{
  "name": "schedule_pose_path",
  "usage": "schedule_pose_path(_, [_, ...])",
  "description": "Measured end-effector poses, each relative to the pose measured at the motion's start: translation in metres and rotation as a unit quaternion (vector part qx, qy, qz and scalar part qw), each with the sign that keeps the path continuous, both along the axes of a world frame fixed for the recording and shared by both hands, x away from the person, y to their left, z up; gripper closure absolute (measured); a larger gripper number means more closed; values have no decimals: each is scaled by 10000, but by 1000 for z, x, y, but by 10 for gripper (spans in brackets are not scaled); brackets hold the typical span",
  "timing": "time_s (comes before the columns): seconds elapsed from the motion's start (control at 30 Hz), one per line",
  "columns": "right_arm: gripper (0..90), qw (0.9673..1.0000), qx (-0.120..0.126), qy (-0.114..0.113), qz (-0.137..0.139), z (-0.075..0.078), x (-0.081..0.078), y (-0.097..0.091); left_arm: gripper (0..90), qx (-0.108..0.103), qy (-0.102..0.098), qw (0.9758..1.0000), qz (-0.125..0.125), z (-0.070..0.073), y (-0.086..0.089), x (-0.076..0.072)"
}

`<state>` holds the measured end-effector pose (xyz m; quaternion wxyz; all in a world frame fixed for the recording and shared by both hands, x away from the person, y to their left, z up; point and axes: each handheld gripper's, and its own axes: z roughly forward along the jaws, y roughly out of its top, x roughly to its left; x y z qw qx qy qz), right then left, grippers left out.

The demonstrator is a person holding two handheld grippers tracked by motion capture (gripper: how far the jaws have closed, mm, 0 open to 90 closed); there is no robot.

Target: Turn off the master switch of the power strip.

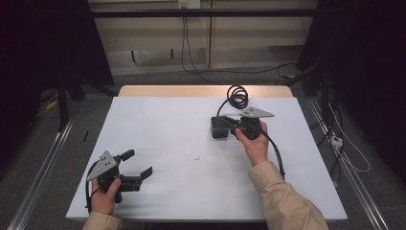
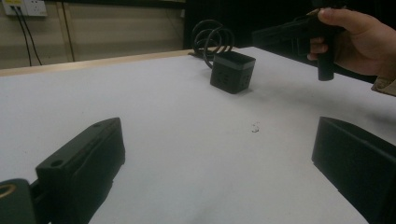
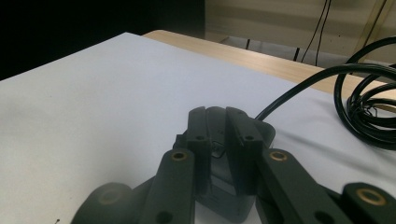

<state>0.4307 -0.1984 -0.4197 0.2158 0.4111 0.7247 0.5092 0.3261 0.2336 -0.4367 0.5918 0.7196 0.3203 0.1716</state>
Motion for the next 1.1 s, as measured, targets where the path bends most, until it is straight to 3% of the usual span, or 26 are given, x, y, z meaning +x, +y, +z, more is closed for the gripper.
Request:
schedule_pose_path(0.37, [840, 9998, 159, 65, 27, 1, 3, 1, 23, 16, -9, 10000, 3, 0, 0, 0])
schedule_pose_path(1.1, [900, 9999, 79, 105, 98, 2, 8, 5, 23, 6, -19, 10000, 12, 0, 0, 0])
